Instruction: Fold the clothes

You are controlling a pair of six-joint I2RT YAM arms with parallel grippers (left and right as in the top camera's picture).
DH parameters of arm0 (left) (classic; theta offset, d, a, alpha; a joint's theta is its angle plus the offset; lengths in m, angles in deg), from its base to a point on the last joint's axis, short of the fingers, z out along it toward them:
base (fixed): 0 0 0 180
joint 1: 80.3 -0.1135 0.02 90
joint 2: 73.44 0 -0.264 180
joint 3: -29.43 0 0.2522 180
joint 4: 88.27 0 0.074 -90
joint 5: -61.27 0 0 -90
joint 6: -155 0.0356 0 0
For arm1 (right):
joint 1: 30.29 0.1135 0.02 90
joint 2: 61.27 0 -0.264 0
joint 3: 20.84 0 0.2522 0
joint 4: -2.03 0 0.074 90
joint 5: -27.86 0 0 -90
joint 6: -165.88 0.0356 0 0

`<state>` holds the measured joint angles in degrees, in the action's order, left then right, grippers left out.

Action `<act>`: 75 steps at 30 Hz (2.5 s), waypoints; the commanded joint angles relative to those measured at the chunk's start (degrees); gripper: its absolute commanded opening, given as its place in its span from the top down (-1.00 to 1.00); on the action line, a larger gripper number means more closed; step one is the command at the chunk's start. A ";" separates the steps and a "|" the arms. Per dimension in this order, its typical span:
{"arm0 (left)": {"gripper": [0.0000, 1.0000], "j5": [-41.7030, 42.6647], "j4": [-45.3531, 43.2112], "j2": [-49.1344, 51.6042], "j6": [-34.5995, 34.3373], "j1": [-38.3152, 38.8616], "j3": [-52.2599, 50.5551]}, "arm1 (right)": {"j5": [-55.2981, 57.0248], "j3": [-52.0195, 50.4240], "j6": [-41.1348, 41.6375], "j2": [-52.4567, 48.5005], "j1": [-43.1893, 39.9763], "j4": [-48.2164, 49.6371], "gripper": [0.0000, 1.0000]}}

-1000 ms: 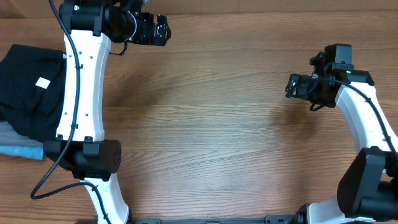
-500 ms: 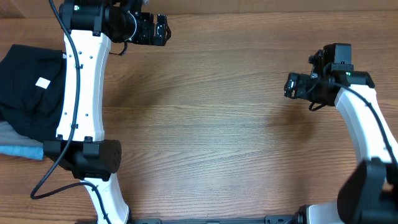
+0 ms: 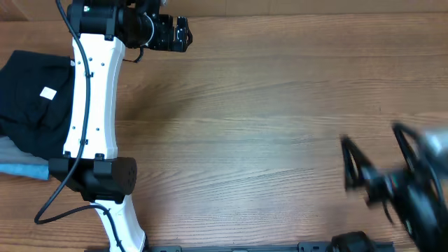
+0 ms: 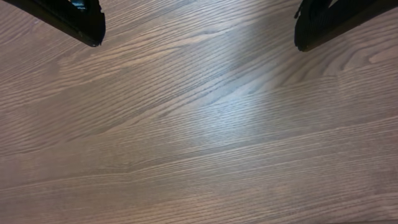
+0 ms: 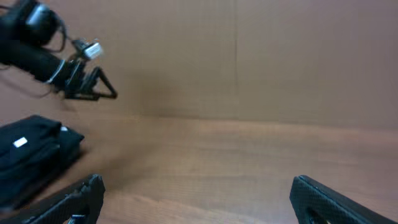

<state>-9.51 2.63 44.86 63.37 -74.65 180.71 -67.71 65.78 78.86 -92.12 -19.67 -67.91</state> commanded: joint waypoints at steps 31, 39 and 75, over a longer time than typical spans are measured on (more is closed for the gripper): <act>-1.00 -0.35 -0.02 -1.29 -0.96 -0.04 0.33 | -1.79 -59.34 0.09 30.62 -2.45 56.50 -1.00; -1.00 -0.35 -0.02 -1.29 -0.98 -0.04 0.33 | -0.46 -71.80 0.09 30.62 -2.45 68.50 -1.00; -1.00 -0.35 0.00 -2.45 -0.98 0.35 0.33 | 2.54 -72.41 0.07 30.62 -2.45 51.67 -1.00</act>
<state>-9.73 2.61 44.86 63.39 -74.65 180.71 -66.09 -6.04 78.86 -62.01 -21.69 -16.42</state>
